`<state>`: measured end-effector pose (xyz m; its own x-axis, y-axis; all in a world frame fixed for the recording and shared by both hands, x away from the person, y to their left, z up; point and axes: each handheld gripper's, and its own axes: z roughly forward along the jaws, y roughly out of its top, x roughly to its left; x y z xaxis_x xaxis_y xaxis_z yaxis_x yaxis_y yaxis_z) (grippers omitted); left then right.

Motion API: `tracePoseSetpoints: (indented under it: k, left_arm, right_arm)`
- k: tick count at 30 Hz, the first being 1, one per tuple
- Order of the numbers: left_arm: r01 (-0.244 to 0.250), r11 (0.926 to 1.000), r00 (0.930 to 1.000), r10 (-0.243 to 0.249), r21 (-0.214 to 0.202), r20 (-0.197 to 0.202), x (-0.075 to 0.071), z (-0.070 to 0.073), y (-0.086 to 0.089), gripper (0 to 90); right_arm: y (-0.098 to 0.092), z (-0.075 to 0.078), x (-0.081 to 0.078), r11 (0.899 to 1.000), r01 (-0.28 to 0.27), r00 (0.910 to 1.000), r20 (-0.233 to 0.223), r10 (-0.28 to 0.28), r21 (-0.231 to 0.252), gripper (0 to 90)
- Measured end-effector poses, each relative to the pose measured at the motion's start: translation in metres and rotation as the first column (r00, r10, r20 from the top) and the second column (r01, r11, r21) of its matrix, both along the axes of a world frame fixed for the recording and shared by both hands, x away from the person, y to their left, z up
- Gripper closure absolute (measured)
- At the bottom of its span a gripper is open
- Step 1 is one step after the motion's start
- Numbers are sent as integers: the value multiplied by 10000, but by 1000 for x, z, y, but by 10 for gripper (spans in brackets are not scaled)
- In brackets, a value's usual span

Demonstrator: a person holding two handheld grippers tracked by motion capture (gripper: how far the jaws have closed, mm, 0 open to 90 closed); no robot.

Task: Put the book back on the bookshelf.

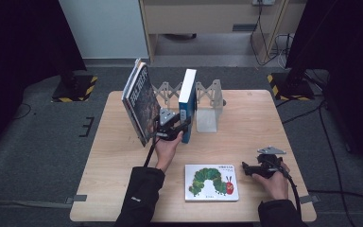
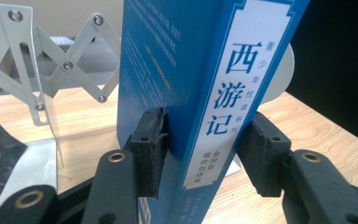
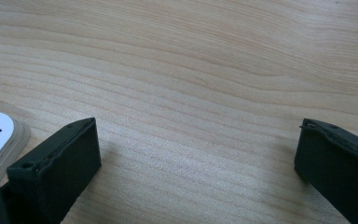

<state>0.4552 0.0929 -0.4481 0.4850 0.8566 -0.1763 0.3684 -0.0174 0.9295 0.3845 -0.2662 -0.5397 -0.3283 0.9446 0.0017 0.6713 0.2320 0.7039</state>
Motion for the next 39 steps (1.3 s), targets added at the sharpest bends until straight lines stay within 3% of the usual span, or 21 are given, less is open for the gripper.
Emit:
tracePoseSetpoints:
  k: [4,8,18,24,26,29,39]
  left_arm:
    - [49,9999,9992,-42,159,-393,3,6,-4,531]
    - [77,9999,9989,-71,125,-470,6,7,-12,529]
    - [349,9994,9991,-350,-39,-225,13,3,-21,487]
    - [635,9979,9980,-635,-79,44,5,-4,-13,508]
    - [742,9971,9972,-743,159,61,3,-7,-12,524]
    - [711,9974,9972,-714,-147,-220,6,-7,-13,529]
    - [706,9972,9961,-693,228,-546,17,0,-20,513]
  right_arm:
    - [0,0,0,10000,-3,10000,0,3,-1,5]
    - [0,0,0,10000,-1,10000,-2,1,0,4]
    - [0,0,0,10000,-12,10000,4,12,-3,5]
    - [0,0,0,10000,-7,10000,-2,7,3,4]
    - [0,0,0,10000,-10,10000,1,10,0,5]
    - [0,0,0,10000,-7,10000,-1,7,2,4]
    - [0,0,0,10000,-14,10000,1,14,-3,4]
